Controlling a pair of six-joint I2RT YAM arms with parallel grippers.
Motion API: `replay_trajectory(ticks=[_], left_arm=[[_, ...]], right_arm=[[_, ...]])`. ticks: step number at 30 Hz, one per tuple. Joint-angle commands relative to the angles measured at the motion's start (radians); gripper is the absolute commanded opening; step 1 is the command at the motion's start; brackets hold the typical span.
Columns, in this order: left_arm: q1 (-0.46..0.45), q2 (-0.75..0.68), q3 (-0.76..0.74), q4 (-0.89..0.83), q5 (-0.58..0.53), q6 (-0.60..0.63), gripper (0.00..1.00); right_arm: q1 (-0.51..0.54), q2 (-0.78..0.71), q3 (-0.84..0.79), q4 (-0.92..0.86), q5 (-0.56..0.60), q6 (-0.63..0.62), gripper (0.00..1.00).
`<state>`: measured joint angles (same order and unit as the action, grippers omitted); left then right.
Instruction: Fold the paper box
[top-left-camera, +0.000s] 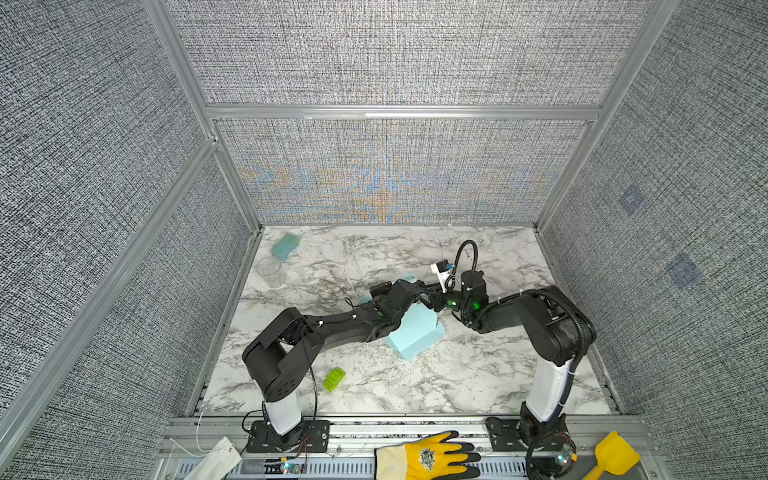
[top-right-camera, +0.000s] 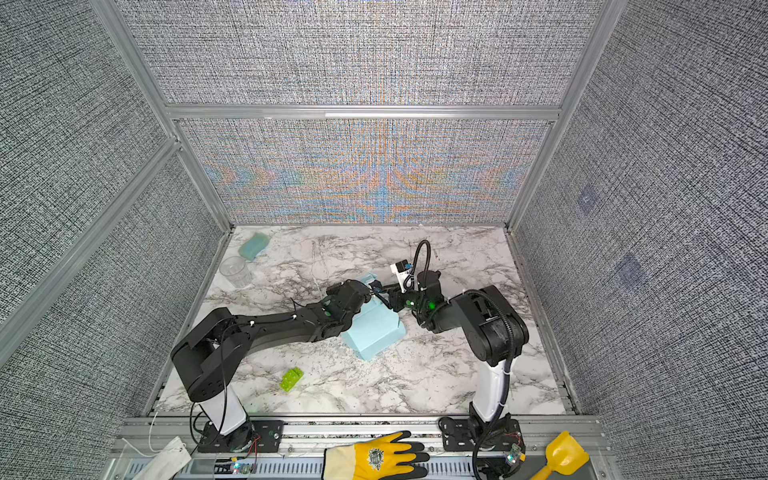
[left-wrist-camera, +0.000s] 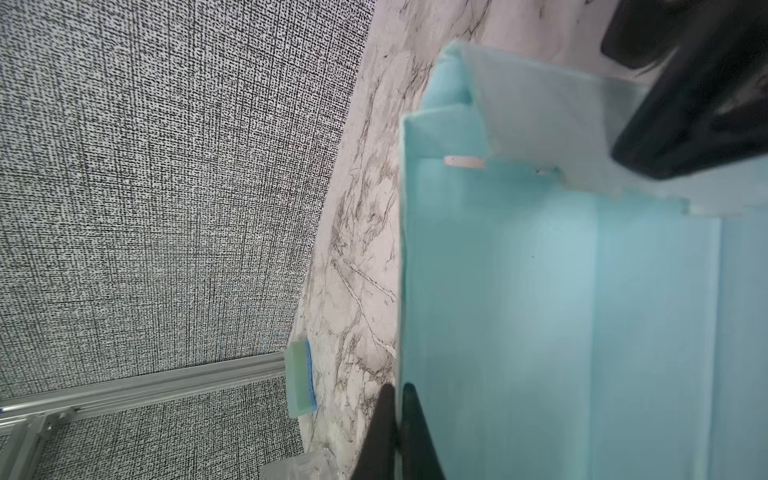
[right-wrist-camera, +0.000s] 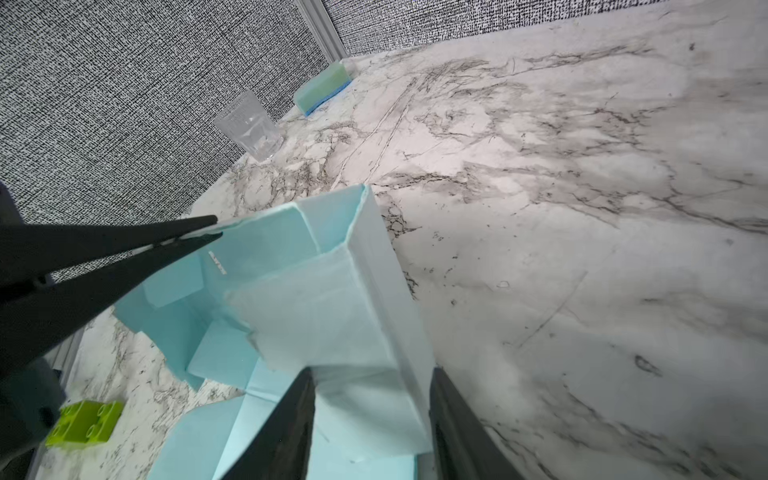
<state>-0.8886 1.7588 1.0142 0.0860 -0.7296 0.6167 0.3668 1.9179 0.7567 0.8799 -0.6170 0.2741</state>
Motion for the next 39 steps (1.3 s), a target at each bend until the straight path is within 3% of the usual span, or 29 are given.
replay_trajectory(ticks=[1,8,23,39], left_arm=[[0.002,-0.011,0.003,-0.003,0.009,-0.01,0.0],[0.005,-0.001,0.009,-0.007,-0.012,-0.002,0.0],[-0.067,0.068,0.016,0.136,-0.244,0.175,0.0],[-0.124,0.087,0.035,0.104,-0.261,0.169,0.0]], right_arm=[[-0.007,0.001,-0.007,0.04,0.002,-0.002,0.47],[-0.029,-0.006,-0.027,0.087,-0.017,0.027,0.47],[-0.037,-0.073,-0.141,0.175,0.12,0.058,0.42],[-0.047,-0.023,-0.121,0.163,0.054,0.028,0.41]])
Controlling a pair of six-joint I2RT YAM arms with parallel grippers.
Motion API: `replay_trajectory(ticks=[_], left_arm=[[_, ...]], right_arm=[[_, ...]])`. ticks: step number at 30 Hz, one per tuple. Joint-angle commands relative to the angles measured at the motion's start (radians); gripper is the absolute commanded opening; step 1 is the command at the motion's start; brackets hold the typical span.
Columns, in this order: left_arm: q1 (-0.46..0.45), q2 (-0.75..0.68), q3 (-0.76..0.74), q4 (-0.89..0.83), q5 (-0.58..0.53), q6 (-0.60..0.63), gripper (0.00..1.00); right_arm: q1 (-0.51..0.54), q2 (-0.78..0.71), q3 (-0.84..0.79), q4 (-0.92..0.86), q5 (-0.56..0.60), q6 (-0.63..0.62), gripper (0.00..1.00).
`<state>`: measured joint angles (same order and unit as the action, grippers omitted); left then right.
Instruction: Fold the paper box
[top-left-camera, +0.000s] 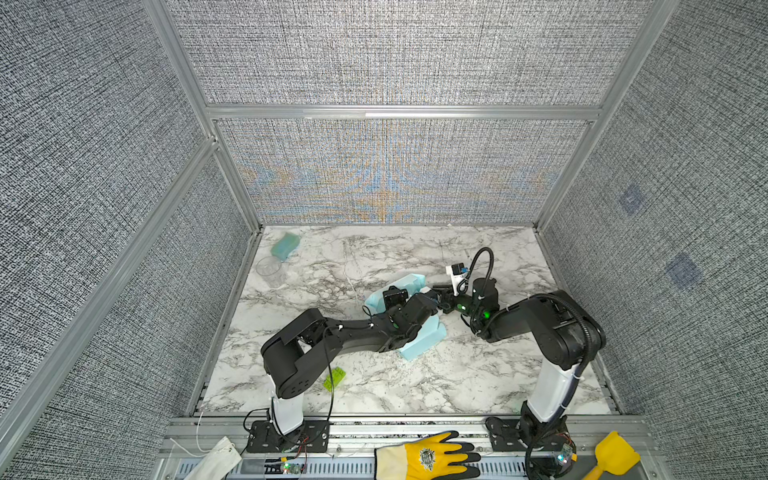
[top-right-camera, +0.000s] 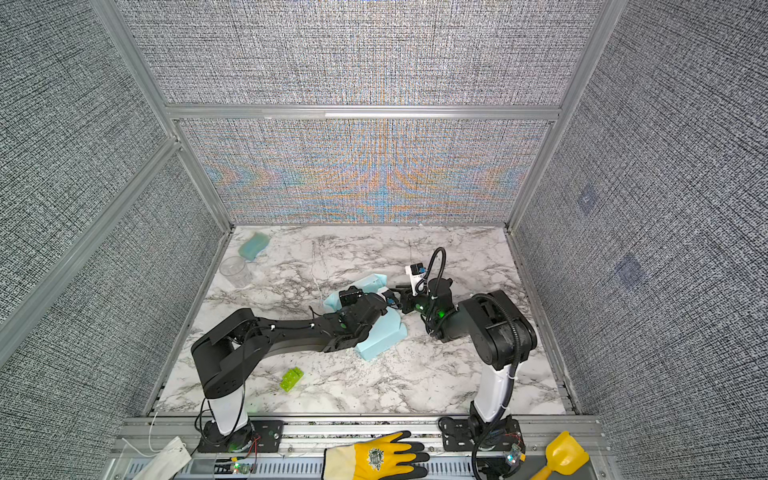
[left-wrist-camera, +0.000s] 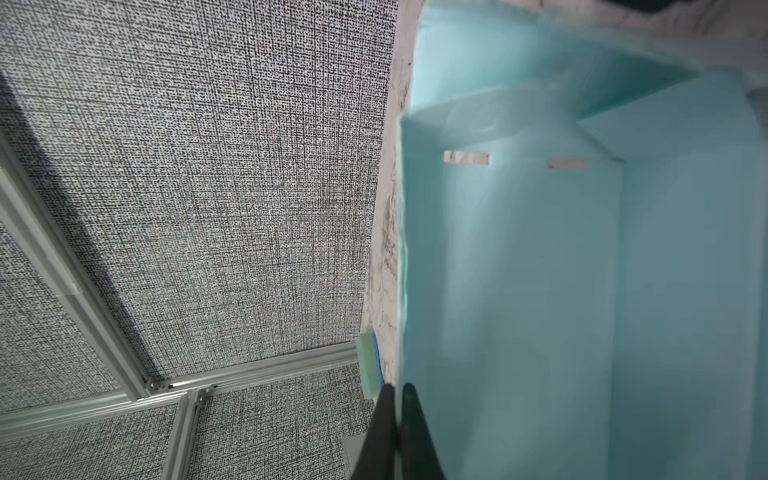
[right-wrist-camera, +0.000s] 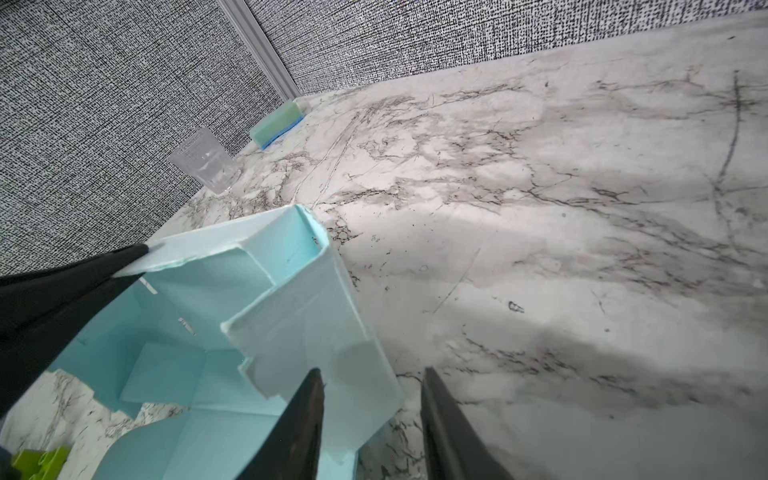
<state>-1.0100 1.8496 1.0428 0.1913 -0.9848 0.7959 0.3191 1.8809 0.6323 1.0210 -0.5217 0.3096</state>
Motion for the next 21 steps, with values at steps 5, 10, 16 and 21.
replay_trajectory(ticks=[5,10,16,21], left_arm=[[-0.002,-0.016,0.002,-0.016,0.007,-0.031,0.0],[-0.002,-0.016,-0.01,-0.021,0.017,-0.037,0.0],[-0.002,-0.027,-0.017,-0.032,0.042,-0.06,0.0],[0.0,-0.027,-0.013,-0.044,0.052,-0.078,0.0]], right_arm=[[0.014,0.041,0.011,0.042,-0.063,-0.017,0.41],[0.026,0.056,0.015,0.059,-0.066,-0.025,0.38],[0.038,0.076,0.033,0.085,-0.064,-0.022,0.35],[0.057,0.087,0.037,0.1,-0.051,-0.019,0.34]])
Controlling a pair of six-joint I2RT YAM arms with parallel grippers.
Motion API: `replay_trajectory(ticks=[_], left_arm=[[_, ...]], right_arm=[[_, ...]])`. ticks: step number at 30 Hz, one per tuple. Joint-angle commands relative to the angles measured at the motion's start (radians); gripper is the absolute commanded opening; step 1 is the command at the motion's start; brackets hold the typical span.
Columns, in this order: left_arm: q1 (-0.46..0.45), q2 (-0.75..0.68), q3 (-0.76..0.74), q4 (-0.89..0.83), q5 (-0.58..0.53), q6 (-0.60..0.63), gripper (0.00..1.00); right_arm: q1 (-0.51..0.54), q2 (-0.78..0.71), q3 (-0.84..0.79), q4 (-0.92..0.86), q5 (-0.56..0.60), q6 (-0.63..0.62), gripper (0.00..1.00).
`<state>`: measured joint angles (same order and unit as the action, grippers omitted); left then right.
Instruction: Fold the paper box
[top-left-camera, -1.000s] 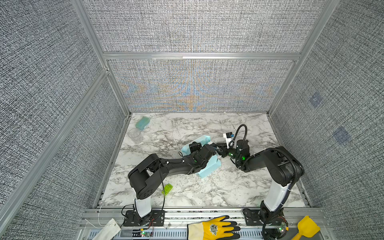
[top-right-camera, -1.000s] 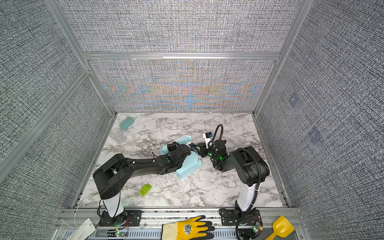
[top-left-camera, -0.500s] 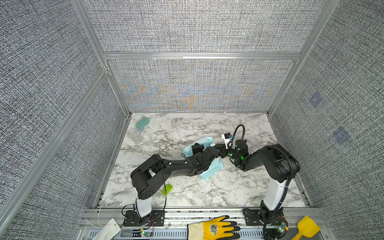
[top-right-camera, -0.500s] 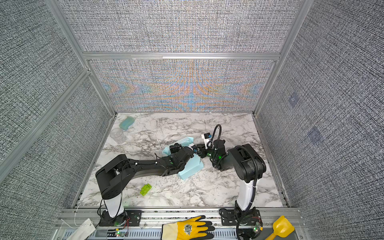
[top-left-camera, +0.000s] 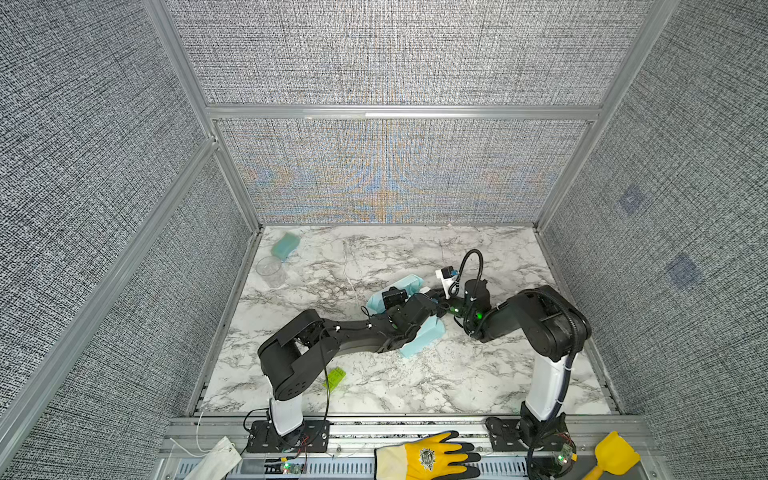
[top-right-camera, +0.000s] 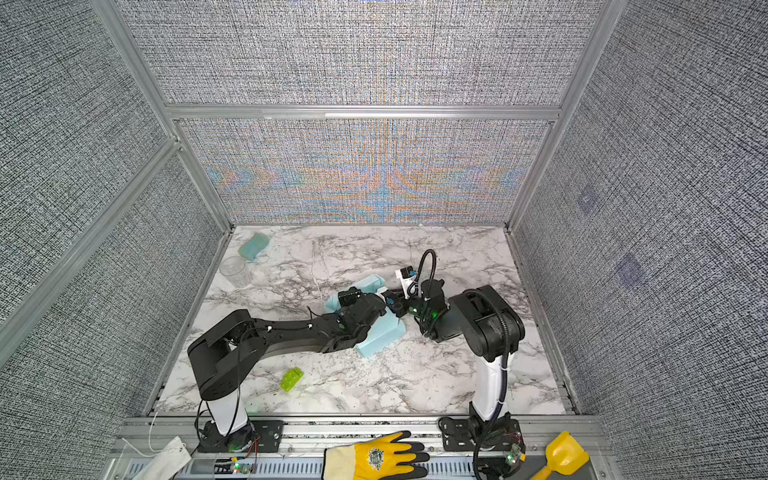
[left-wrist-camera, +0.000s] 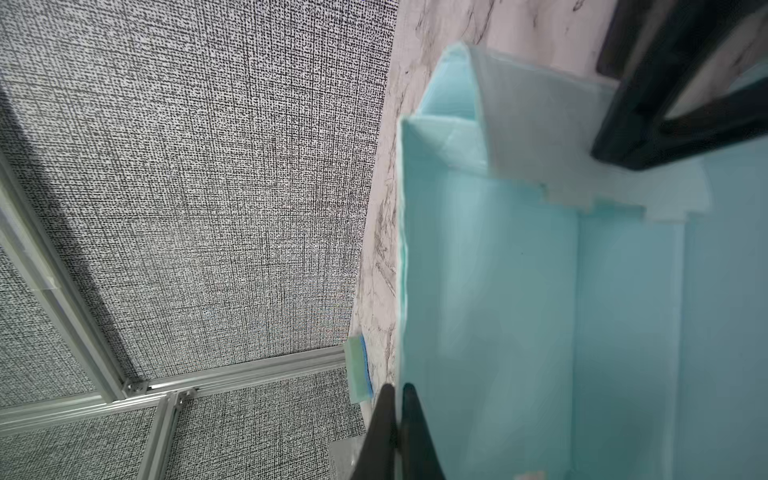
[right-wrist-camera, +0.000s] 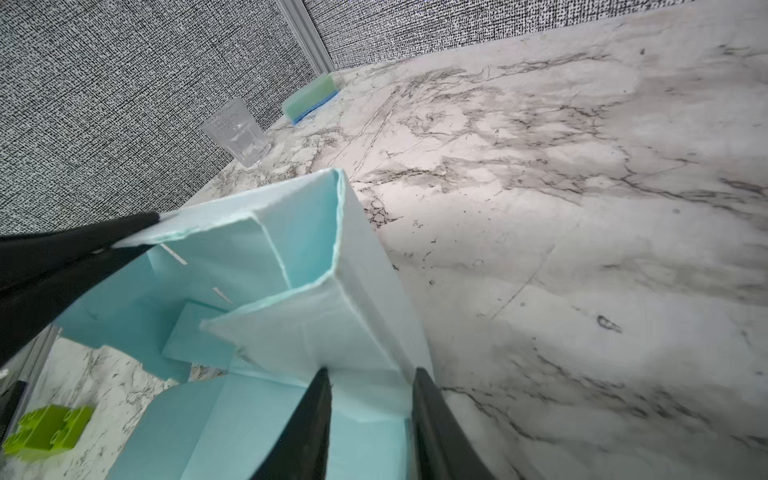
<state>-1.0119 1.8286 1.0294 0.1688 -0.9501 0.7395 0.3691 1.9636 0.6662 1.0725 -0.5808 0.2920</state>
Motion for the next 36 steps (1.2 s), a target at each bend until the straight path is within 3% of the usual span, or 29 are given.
replay_trajectory(ticks=[1,13,18,36], left_arm=[[0.001,-0.006,0.0,-0.022,0.019,-0.023,0.0],[0.001,-0.025,0.004,-0.048,0.042,-0.047,0.0],[0.001,-0.029,0.008,-0.064,0.05,-0.057,0.0],[0.019,-0.025,0.016,-0.11,0.12,-0.096,0.0]], right_arm=[[0.011,0.004,0.001,0.054,0.012,-0.003,0.34],[0.021,0.004,0.005,0.069,0.083,-0.013,0.34],[0.024,0.003,0.006,0.075,0.109,-0.023,0.41],[0.047,0.015,0.062,0.028,0.085,-0.045,0.42]])
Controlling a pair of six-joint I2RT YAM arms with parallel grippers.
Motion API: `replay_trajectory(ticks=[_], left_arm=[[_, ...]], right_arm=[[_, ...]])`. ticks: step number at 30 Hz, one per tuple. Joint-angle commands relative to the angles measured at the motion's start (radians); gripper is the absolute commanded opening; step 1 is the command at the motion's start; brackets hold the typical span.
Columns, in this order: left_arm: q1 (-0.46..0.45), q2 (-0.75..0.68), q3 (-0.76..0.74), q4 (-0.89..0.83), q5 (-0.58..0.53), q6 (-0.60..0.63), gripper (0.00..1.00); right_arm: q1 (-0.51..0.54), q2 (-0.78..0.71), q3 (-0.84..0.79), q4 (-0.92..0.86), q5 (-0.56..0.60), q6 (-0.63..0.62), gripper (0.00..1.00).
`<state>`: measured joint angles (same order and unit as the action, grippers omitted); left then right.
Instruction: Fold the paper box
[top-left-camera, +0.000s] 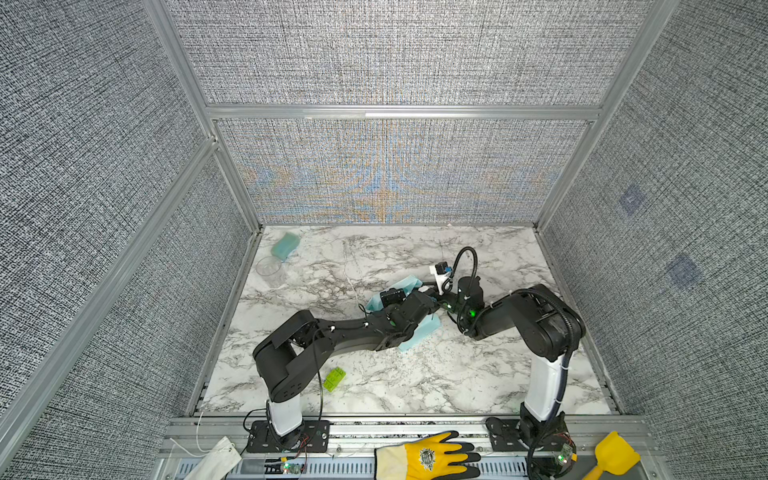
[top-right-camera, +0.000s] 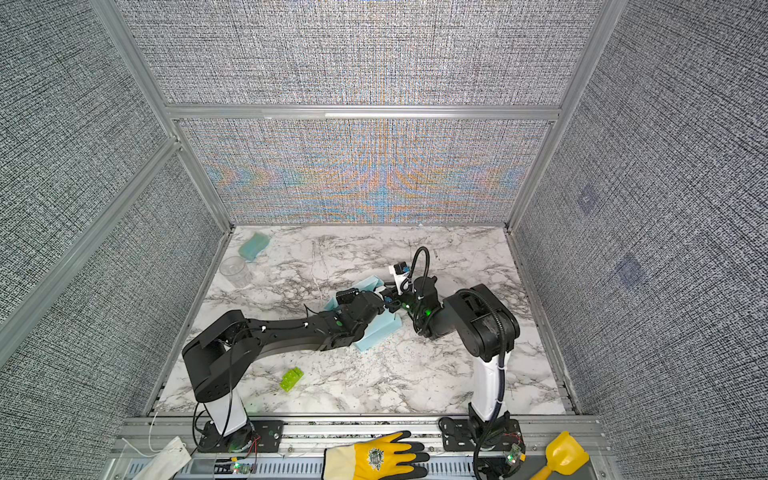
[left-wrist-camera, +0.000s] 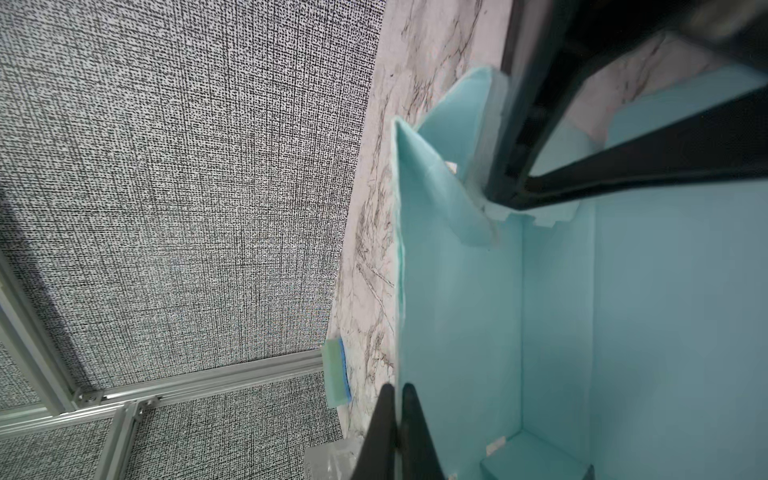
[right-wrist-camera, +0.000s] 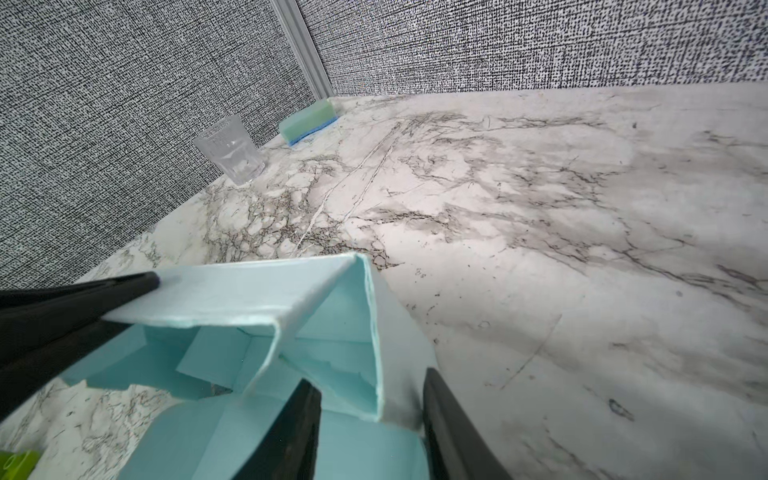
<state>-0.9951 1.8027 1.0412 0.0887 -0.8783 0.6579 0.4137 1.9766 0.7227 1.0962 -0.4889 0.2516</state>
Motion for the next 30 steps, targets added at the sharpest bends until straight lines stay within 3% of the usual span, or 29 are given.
replay_trajectory(ticks=[1,26,30], left_arm=[[0.004,0.003,0.004,-0.03,0.05,-0.015,0.0],[0.064,0.014,0.024,-0.09,0.163,-0.094,0.0],[0.07,0.002,0.037,-0.118,0.193,-0.115,0.0]], right_arm=[[0.003,0.003,0.009,0.004,-0.005,-0.003,0.42],[0.014,0.018,0.03,-0.019,0.014,0.009,0.43],[0.014,0.014,0.021,-0.015,0.013,0.008,0.46]])
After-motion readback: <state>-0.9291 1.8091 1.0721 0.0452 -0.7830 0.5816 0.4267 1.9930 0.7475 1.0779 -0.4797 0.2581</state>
